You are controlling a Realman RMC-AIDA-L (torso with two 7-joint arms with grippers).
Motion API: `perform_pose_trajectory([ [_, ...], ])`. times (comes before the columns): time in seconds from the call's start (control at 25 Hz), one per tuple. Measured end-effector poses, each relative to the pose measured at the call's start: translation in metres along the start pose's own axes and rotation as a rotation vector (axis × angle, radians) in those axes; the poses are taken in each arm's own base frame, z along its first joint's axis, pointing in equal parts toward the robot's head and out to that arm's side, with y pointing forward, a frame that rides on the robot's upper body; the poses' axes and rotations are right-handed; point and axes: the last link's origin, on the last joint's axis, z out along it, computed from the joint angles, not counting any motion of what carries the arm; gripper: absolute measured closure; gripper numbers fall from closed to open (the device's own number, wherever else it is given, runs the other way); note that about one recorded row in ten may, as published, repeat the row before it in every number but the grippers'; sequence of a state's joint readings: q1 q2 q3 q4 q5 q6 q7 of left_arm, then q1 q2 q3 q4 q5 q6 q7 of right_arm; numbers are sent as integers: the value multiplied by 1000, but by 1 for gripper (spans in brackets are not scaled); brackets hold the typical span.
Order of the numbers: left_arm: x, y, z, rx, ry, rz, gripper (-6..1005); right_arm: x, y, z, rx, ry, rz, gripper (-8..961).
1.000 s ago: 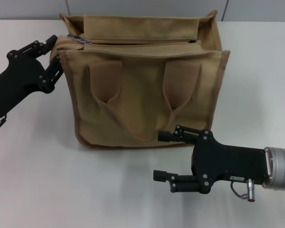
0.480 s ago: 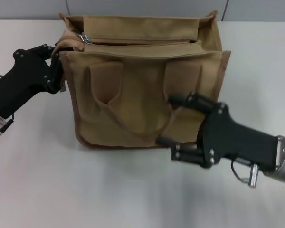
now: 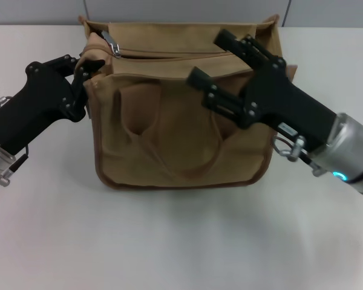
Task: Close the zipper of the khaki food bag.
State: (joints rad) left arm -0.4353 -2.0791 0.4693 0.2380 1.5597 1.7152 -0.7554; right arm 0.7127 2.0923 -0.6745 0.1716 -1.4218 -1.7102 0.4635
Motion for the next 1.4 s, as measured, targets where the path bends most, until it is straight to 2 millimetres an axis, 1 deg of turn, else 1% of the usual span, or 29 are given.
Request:
perform_pose_trajectory([
  [0.08, 0, 0, 0, 0, 1, -3, 977, 1, -5, 8, 22, 13, -22, 198],
  [0.24, 0, 1, 0, -4, 3, -7, 977, 6, -12, 25, 94, 37, -215, 199],
  [0.4, 0, 3, 3, -13, 10, -18, 977, 13, -9, 45, 121, 85, -430, 200],
  [0.52, -1, 4, 5, -18, 14, -26, 977, 18, -5, 56, 121, 119, -523, 202],
  [0.6, 0, 4, 7, -22, 16, -27, 977, 20, 0, 62, 104, 126, -578, 202],
  [0.76, 0, 5, 11, -37, 17, -29, 977, 26, 12, 69, 82, 145, -696, 204],
  [0.92, 1, 6, 17, -51, 25, -34, 977, 32, 18, 76, 90, 195, -808, 205],
  [1.12, 1, 7, 21, -68, 24, -36, 977, 33, 21, 82, 102, 210, -845, 207],
  [1.4, 1, 7, 20, -64, 27, -36, 977, 35, 26, 75, 89, 211, -846, 209],
])
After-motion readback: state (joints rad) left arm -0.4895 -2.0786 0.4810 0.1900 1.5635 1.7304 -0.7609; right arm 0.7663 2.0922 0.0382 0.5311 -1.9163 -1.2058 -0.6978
